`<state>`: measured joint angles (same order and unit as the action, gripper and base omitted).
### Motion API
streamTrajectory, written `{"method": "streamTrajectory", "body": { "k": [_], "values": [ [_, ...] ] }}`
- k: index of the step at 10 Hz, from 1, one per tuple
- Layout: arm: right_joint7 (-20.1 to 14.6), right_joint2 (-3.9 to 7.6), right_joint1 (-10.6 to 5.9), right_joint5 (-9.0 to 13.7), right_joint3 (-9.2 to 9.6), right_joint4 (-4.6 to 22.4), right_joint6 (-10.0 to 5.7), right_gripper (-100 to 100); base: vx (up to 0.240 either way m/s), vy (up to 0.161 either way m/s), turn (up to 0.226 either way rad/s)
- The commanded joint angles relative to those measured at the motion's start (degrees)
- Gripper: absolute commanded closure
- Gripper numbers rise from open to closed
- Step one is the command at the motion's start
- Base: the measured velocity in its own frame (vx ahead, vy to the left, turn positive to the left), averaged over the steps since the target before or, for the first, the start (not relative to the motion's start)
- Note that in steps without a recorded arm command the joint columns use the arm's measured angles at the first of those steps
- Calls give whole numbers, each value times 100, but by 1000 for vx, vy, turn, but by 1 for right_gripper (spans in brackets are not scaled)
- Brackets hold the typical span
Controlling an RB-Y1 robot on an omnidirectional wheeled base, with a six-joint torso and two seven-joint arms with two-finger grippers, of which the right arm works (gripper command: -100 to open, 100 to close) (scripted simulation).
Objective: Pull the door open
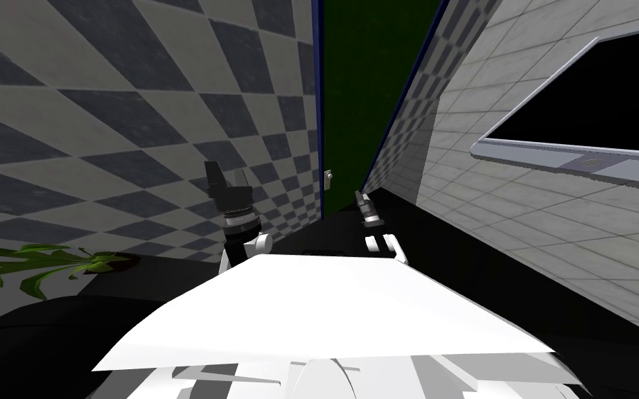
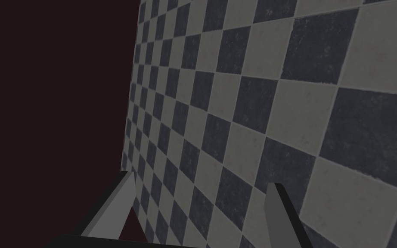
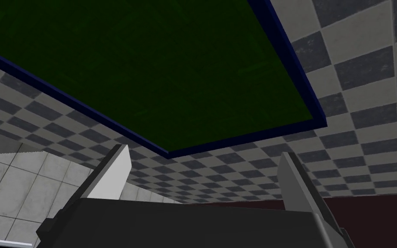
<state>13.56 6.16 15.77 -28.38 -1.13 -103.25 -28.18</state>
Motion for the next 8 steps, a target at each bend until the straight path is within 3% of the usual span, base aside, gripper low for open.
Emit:
{"method": "streamTrajectory", "body": {
  "k": [1,8],
  "values": [
    [109,40,-75,-168,9,179,-58,-100,105,-8,14],
    [569,166,-440,-890,69,952,-262,-100,103,-10,15]
  ]
}}
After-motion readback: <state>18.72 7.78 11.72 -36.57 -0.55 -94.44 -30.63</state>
